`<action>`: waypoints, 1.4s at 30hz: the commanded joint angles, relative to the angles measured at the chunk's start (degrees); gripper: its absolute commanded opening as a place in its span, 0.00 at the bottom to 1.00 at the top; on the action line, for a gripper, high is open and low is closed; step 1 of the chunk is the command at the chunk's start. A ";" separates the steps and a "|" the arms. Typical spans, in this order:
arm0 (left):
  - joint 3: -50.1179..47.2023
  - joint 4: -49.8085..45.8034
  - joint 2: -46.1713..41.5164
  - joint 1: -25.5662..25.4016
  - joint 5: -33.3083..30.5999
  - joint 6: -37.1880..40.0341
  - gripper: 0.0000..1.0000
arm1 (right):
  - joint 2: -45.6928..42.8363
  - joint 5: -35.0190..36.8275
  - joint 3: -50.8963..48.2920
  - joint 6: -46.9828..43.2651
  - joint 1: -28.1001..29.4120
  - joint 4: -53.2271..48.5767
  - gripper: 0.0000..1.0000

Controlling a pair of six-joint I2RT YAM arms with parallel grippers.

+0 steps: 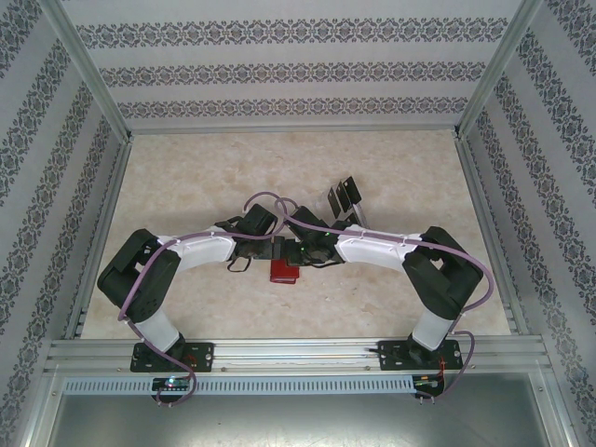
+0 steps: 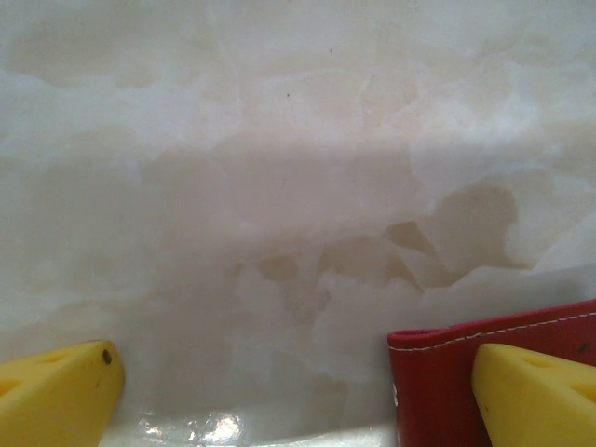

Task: Put the credit cards into the card holder

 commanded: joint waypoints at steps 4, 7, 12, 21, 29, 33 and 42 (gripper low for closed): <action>-2.05 -0.17 1.95 -0.20 1.22 -0.24 0.97 | 2.06 3.81 1.36 0.06 -0.57 -2.26 0.00; -2.06 -0.11 2.04 -0.20 1.21 -0.21 0.97 | 2.33 4.57 1.78 -0.26 -0.64 -3.04 0.00; -2.18 0.14 2.34 -0.18 1.42 -0.16 0.97 | 3.34 4.32 2.62 -0.51 -0.44 -3.06 0.00; -2.17 0.33 2.39 -0.36 1.60 -0.21 0.97 | 5.30 3.71 4.49 -0.69 0.86 -3.41 0.00; -2.38 0.68 2.39 -0.35 1.81 -0.34 0.96 | 7.95 3.08 5.27 -0.43 2.08 -3.59 0.00; -2.49 0.79 2.39 -0.37 2.00 -0.38 0.96 | 9.99 2.89 5.65 -0.18 3.05 -4.07 0.00; -2.29 -0.01 2.19 -0.40 1.97 -1.94 0.96 | 13.90 3.65 5.90 0.19 4.78 -5.70 0.00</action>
